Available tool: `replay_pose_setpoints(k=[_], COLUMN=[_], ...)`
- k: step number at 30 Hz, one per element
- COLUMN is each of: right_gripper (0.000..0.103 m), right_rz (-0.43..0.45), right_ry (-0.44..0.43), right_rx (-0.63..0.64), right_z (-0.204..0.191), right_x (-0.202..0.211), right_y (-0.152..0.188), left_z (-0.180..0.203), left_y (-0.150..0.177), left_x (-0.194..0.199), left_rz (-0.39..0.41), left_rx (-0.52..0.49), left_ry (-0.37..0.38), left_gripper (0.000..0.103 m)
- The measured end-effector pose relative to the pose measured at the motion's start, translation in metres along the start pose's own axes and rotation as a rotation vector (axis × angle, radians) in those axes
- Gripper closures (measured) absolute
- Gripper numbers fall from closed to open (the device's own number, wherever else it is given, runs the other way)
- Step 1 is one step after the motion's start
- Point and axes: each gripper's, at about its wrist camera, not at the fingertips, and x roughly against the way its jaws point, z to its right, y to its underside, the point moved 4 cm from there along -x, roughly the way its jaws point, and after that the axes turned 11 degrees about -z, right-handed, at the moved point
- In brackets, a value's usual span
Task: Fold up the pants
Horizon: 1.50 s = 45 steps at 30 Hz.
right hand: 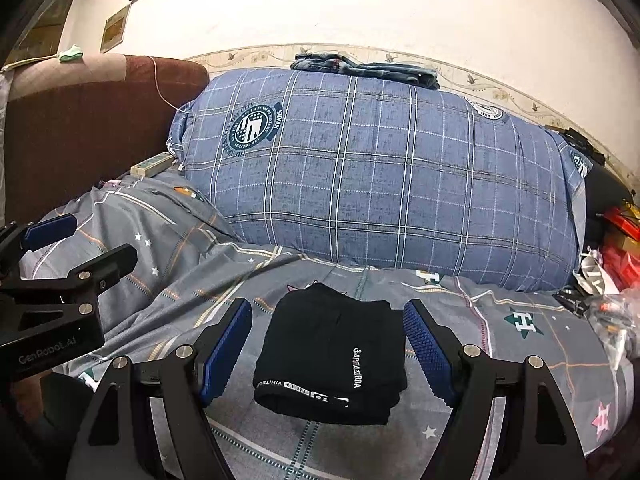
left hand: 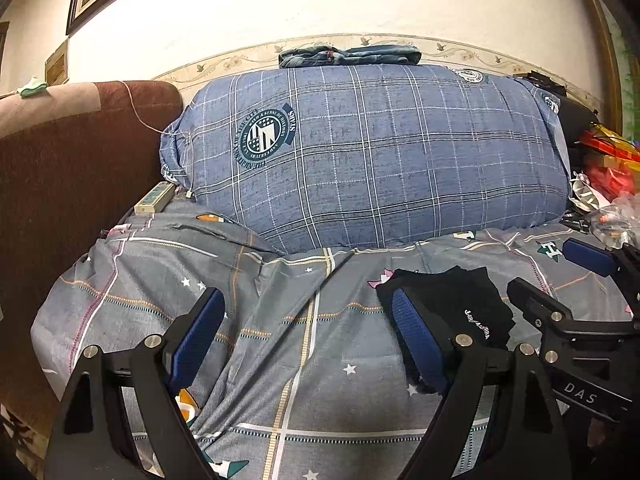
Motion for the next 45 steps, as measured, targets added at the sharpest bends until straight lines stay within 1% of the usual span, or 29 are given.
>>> replay_pose_setpoints(k=[7,16,24,31,45], right_gripper=[0.024,0.024,0.024,0.023,0.023], right_rz=[0.019,0.036,0.031,0.027,0.017], right_ry=[0.003,0.010,0.009,0.008,0.010], right_rx=[-0.007,-0.011,-0.011,-0.011,-0.013], right_z=[0.001,0.002,0.002,0.000,-0.002], right_x=[0.003,0.005,0.002,0.000,-0.006], right_y=[-0.001,-0.003,-0.002,-0.002,-0.003], left_z=[0.001,0.009,0.010,0.017,0.020], left_y=[-0.002,-0.004,-0.005,-0.005,-0.007], left_x=[0.006,0.010,0.008,0.011,0.011], left_rz=[0.017,0.028,0.017,0.029,0.039], left_rx=[0.003,-0.018,-0.012,-0.033,-0.042], left_ry=[0.020,0.051,0.079,0.100,0.113], left_gripper=[0.016,0.016,0.016,0.016,0.016])
